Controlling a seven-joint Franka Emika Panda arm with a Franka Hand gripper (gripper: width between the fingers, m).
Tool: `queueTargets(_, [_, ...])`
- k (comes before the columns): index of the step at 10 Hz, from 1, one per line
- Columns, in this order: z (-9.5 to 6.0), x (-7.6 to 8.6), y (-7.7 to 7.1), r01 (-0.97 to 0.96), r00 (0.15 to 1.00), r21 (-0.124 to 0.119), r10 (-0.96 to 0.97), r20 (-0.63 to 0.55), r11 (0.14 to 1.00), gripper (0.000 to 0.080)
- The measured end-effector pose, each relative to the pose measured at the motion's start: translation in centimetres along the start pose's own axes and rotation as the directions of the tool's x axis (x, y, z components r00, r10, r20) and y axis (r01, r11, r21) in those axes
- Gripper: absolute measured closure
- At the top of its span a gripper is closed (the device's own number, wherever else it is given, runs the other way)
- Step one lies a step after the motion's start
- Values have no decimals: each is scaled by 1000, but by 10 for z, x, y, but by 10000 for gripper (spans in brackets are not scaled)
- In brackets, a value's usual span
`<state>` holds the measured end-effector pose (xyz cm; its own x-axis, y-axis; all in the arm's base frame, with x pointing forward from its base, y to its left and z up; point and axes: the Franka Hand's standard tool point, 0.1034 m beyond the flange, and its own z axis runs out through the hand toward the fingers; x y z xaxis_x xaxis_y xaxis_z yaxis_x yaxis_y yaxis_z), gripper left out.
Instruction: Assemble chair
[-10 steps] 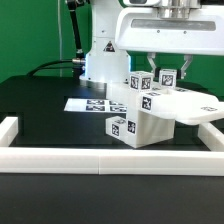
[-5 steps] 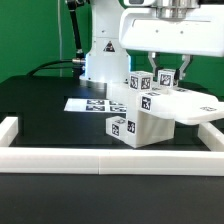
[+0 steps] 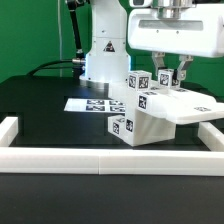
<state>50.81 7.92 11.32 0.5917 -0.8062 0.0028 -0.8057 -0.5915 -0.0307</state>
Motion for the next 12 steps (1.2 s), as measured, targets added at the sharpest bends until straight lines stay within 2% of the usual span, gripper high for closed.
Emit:
queueTargets(1, [0, 0, 0, 0, 1000, -1, 0, 0, 1000, 511])
queueTargets(2, [0, 0, 0, 32, 999, -2, -32, -1, 999, 284])
queueTargets(3, [0, -1, 0, 61, 998, -3, -61, 0, 998, 284])
queueTargets(4, [0, -3, -1, 67, 998, -3, -67, 0, 998, 193])
queueTargets(5, [1, -4, -2, 111, 994, -5, -111, -2, 994, 193])
queueTargets(6, [1, -5, -2, 216, 976, -7, -216, -3, 976, 157])
queueTargets(9, [0, -5, -2, 394, 919, -9, -394, -2, 919, 151])
queueTargets(12, [0, -5, -2, 371, 929, -10, -371, -1, 929, 151])
